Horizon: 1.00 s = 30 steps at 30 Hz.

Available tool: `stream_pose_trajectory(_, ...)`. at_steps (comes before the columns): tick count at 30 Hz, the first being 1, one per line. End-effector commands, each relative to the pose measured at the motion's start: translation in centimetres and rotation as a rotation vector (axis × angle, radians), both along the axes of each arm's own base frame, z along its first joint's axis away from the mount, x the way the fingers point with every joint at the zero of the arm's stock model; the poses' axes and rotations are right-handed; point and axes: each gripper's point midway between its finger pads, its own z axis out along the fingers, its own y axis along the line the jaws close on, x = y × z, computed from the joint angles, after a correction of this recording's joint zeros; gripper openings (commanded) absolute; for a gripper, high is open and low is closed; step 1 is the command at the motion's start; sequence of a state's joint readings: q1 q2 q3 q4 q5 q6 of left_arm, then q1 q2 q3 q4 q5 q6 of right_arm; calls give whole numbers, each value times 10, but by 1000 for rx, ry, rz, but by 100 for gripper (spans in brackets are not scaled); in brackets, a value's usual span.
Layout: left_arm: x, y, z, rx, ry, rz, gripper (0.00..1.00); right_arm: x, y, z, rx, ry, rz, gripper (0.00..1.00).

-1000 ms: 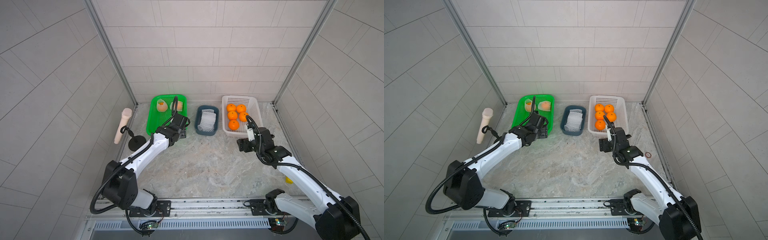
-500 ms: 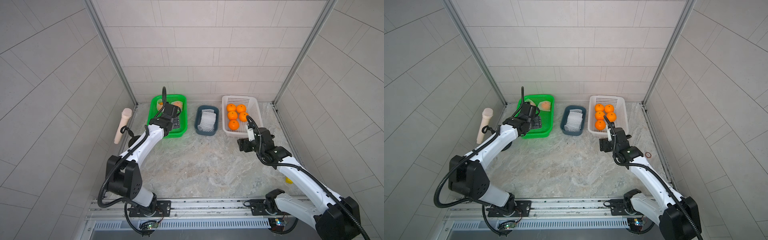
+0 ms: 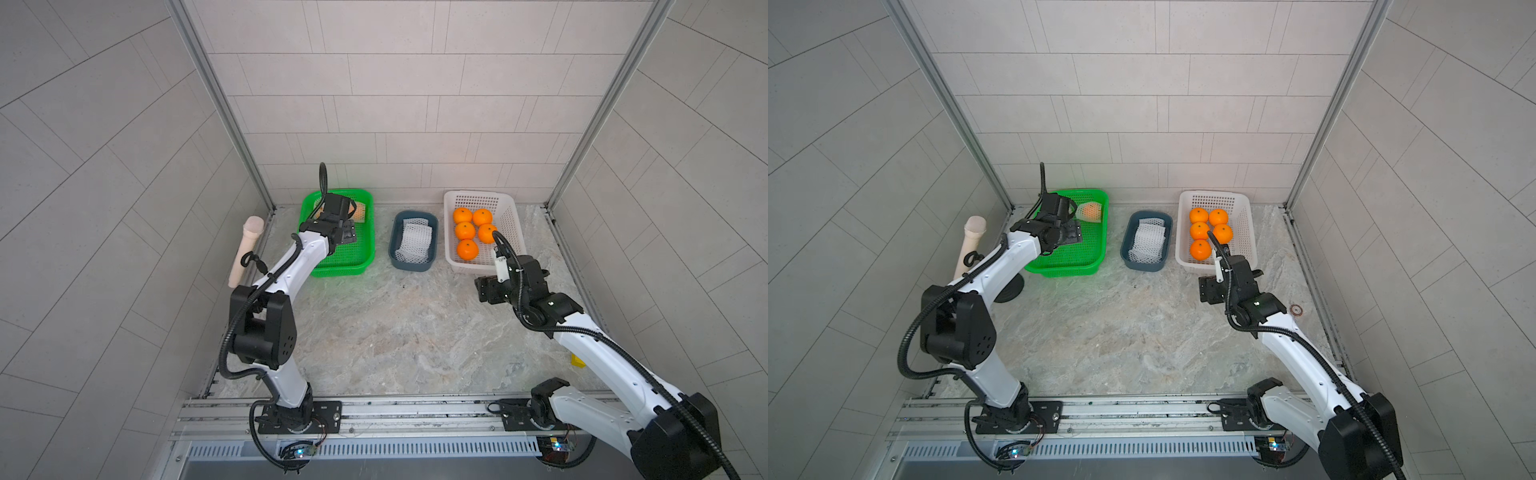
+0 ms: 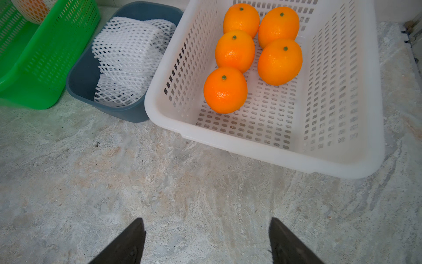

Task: Remove foam nets from oranges
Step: Pick up the orange from the basket.

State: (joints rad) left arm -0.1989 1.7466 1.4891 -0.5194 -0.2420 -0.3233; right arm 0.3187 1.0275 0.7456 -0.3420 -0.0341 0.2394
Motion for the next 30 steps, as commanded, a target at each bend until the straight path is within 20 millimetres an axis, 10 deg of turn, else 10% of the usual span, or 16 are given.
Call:
stream_pose_trajectory(1, 21, 12, 2, -16, -26, 36, 84, 1, -4, -2, -21, -4, -12, 86)
stream_pose_trajectory(30, 164, 81, -64, -59, -149, 262, 88, 6, -4, -22, -47, 47, -18, 86)
